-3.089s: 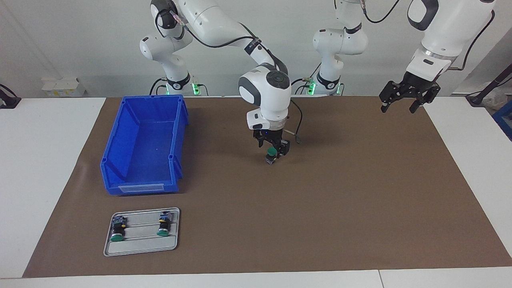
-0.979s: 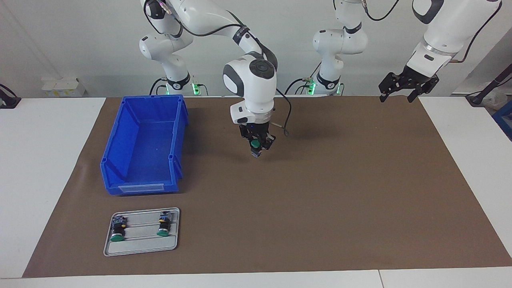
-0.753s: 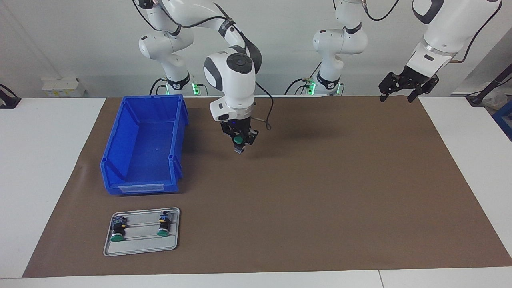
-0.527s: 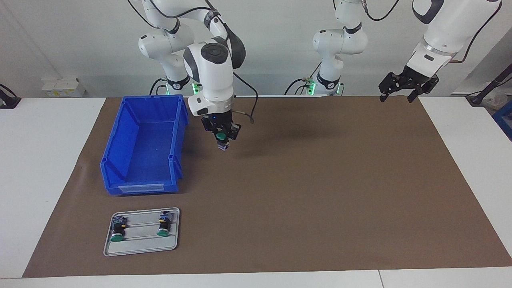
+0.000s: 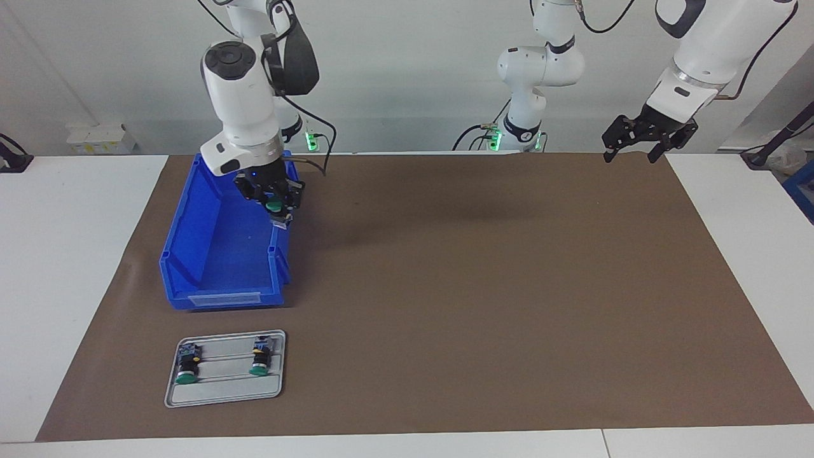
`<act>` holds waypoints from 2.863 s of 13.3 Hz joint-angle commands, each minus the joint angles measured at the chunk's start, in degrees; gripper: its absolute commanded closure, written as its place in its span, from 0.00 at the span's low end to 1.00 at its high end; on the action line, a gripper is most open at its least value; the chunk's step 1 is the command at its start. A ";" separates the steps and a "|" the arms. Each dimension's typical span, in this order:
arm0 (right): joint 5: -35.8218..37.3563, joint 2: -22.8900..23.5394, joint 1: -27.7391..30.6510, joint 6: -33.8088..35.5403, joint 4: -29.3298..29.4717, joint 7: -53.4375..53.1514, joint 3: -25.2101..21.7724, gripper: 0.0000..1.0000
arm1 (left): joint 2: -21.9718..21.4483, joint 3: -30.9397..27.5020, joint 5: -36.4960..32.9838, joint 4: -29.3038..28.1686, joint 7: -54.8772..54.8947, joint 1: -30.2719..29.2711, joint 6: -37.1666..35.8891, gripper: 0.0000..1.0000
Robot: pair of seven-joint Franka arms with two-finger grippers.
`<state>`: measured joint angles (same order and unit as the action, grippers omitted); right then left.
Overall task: Place and press button with both arms
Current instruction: 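Carry the button with the right gripper to the blue bin, then lower the button into the blue bin with the right gripper, then open the right gripper and raise it out of the bin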
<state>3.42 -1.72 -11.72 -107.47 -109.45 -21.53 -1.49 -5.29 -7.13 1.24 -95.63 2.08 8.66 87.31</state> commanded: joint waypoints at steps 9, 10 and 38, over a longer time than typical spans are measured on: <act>-0.95 4.60 12.86 -15.48 -7.71 23.64 0.70 1.00 | -0.77 0.45 -0.72 -0.69 -0.59 -0.49 -0.47 0.00; -1.22 6.09 12.86 -16.53 -7.88 25.64 0.70 1.00 | -0.77 0.45 -0.72 -0.69 -0.59 -0.49 -0.47 0.00; -2.89 0.57 12.25 2.68 10.63 18.45 0.79 0.03 | -0.77 0.45 -0.72 -0.69 -0.59 -0.49 -0.47 0.00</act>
<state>1.40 -2.65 0.34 -109.64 -105.30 -2.04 -1.15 -5.29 -7.12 1.24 -95.63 2.08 8.66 87.27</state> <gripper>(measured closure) 0.026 0.000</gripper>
